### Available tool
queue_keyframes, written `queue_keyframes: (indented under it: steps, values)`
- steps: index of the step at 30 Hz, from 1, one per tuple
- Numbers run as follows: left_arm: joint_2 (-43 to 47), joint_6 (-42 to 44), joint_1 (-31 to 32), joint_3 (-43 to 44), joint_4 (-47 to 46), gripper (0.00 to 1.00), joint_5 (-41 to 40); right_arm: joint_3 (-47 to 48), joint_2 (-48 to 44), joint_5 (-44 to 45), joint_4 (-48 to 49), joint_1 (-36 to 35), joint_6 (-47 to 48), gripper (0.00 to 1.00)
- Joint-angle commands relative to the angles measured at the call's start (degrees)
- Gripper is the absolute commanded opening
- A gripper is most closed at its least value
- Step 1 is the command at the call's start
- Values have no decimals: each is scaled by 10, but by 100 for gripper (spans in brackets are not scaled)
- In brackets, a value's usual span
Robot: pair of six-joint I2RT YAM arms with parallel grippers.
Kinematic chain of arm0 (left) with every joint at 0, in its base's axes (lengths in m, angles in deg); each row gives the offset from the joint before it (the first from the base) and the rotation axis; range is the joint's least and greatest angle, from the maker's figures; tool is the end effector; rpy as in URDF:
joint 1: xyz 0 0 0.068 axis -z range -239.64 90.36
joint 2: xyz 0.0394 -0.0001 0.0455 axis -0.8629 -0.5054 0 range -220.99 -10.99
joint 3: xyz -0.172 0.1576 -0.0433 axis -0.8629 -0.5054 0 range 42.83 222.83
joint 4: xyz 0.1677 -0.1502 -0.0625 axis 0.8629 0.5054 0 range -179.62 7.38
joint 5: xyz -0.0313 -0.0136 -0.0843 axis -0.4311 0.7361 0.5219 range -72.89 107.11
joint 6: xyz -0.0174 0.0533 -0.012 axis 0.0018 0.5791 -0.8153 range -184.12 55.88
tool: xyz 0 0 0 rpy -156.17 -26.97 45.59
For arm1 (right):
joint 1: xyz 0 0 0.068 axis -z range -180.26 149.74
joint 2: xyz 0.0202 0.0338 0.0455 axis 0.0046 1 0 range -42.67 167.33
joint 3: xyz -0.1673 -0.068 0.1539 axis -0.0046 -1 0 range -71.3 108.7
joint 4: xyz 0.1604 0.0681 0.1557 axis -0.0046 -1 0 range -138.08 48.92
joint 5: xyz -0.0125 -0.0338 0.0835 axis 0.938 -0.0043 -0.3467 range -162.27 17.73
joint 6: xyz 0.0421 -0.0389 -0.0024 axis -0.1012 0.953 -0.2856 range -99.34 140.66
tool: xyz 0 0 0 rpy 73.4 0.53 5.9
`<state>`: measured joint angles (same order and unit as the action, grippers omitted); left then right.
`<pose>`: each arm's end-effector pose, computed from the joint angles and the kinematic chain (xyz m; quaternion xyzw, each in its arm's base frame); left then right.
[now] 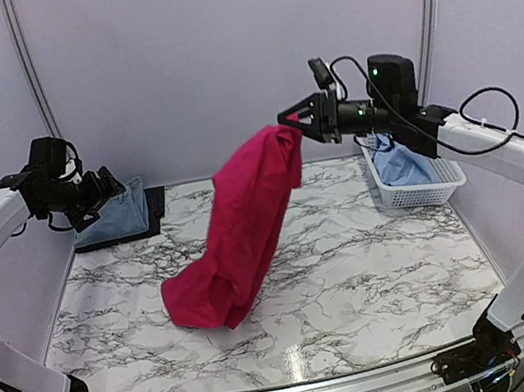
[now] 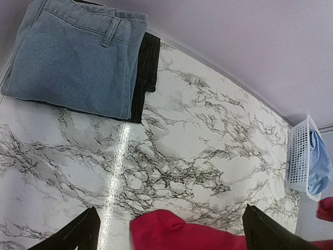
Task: Fold and stack the mixed laundry pile
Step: Place the crumpled T-shirt at the center of the board.
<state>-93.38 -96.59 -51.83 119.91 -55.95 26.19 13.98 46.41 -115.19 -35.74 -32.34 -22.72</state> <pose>0.2947 -0.0468 0.3066 -0.1588 0.8862 -0.2149 0.3785 0.2723 0.2034 0.3890 -0.1970 0.6718 0.6099 0.3714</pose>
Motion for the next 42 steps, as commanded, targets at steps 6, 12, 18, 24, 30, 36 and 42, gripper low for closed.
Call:
queue_keyframes:
  steps: [6,12,18,24,30,36,42]
  values:
    - [26,25,3,-90,-58,99,99,-162,-84,194,-355,28,268,61]
    - [43,33,43,-179,-72,99,117,-150,-52,200,-414,26,311,62]
    - [18,27,123,-235,-73,99,88,-141,-2,239,-478,10,333,64]
    - [-39,0,172,-247,-73,87,55,-153,5,330,-534,67,341,69]
    - [-112,-10,209,-220,-73,81,26,-136,-24,345,-551,124,352,80]
    - [-167,-9,207,-187,-67,63,-8,-104,-37,350,-600,141,372,90]
    - [-142,-17,139,-217,-57,14,-30,-91,-67,327,-614,205,395,91]
